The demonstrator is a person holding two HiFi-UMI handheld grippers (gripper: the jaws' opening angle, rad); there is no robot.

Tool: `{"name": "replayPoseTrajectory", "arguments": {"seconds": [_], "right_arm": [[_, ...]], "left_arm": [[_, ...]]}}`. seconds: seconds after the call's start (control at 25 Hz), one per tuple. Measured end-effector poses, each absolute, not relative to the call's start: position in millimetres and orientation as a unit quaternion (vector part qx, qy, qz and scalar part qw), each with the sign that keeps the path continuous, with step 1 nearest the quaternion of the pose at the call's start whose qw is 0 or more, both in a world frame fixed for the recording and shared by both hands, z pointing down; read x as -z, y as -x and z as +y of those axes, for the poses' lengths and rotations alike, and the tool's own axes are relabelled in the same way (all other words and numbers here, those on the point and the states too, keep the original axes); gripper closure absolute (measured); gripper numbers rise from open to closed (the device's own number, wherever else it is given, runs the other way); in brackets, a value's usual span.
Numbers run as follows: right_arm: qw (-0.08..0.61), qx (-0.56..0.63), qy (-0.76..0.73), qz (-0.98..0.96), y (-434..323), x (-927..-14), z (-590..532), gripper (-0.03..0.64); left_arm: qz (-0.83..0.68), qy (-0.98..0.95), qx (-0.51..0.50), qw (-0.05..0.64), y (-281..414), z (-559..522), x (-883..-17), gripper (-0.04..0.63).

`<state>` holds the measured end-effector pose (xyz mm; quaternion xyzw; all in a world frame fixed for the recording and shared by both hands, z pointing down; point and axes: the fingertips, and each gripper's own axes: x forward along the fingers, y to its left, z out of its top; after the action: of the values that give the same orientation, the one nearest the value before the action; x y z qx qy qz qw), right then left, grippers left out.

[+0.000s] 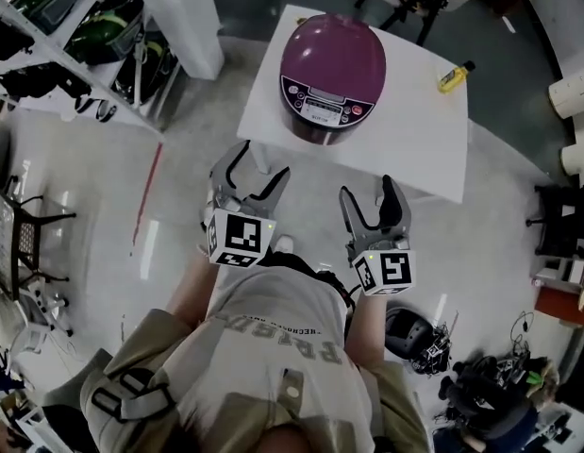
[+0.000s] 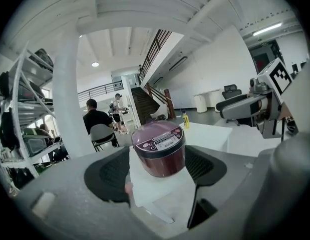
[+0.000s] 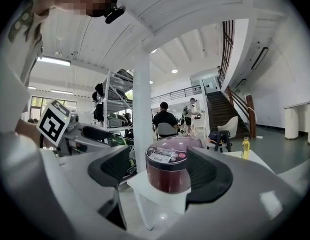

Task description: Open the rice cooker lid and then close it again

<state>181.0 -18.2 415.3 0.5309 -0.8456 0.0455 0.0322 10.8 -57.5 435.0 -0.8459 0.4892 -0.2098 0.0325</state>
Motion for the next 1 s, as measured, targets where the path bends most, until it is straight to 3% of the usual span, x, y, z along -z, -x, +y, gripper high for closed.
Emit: {"name": "replayPoseTrajectory", "arguments": {"seconds": [0.36, 1.0], "right_arm": [[0.068, -0.044, -0.491, -0.867, -179, -430, -53, 0.281], [0.238, 0.014, -0.383, -0.893, -139, -464, -133, 0.245]], "left_arm": [[0.456, 0.846, 0.27, 0.053, -29, -84, -453, 0.197], [0.263, 0.834, 0.441, 0.202, -77, -159, -498, 0.117]]}}
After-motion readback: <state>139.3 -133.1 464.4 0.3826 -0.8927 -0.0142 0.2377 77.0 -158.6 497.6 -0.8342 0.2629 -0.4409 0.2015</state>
